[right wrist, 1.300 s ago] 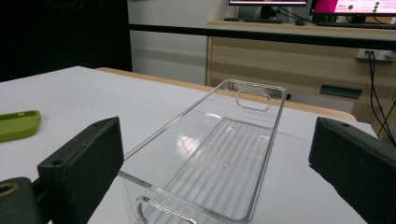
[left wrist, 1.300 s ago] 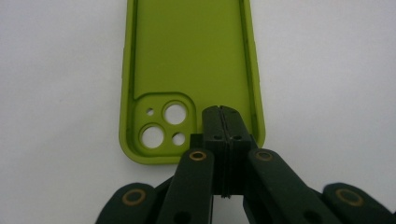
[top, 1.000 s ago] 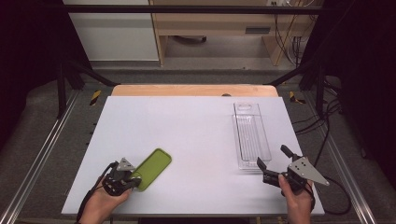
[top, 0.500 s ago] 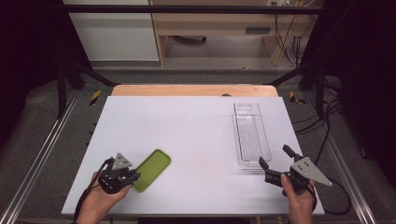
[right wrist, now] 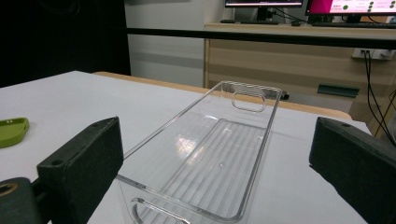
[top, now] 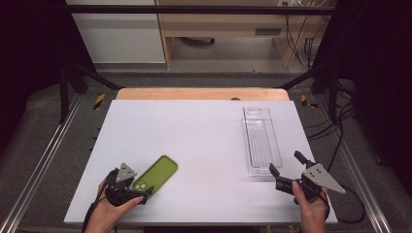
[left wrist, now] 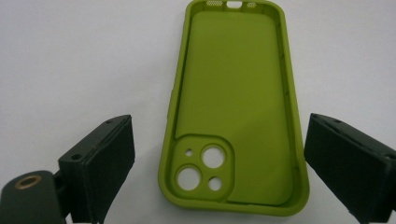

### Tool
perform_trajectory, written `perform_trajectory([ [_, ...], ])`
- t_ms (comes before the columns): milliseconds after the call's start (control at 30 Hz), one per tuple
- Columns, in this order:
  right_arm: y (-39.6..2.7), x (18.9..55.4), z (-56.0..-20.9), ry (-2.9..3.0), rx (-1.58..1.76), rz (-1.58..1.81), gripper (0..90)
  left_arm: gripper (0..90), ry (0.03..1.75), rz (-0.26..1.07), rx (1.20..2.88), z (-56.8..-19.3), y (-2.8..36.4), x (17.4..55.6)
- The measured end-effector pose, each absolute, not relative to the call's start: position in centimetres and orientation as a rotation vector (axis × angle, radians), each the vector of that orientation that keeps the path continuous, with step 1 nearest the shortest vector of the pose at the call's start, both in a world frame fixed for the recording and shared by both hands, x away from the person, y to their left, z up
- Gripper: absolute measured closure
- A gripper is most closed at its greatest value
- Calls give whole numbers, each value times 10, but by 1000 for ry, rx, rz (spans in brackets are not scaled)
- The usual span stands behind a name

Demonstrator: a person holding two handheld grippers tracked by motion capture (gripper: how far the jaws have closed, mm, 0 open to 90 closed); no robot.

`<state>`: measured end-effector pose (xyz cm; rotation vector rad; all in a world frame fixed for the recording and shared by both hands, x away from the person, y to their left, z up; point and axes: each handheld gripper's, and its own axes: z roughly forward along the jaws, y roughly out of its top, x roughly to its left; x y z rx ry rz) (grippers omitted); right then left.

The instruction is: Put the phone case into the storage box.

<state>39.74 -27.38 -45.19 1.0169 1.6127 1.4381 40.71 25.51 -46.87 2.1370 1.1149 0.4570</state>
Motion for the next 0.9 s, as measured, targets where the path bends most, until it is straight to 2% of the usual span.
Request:
perform_trajectory([
  [233,-273,397,-452,1617,1014,1440,33,52,1087,410,2112,-476,256,402],
  [633,-272,398,-452,1619,1012,1444,33,66,1055,426,2174,-485,249,407],
  [733,-273,398,-452,1618,1013,1445,33,145,1047,437,2182,-484,250,407],
  [900,-276,398,-452,1613,1019,1442,34,155,1045,445,2200,-483,249,407],
])
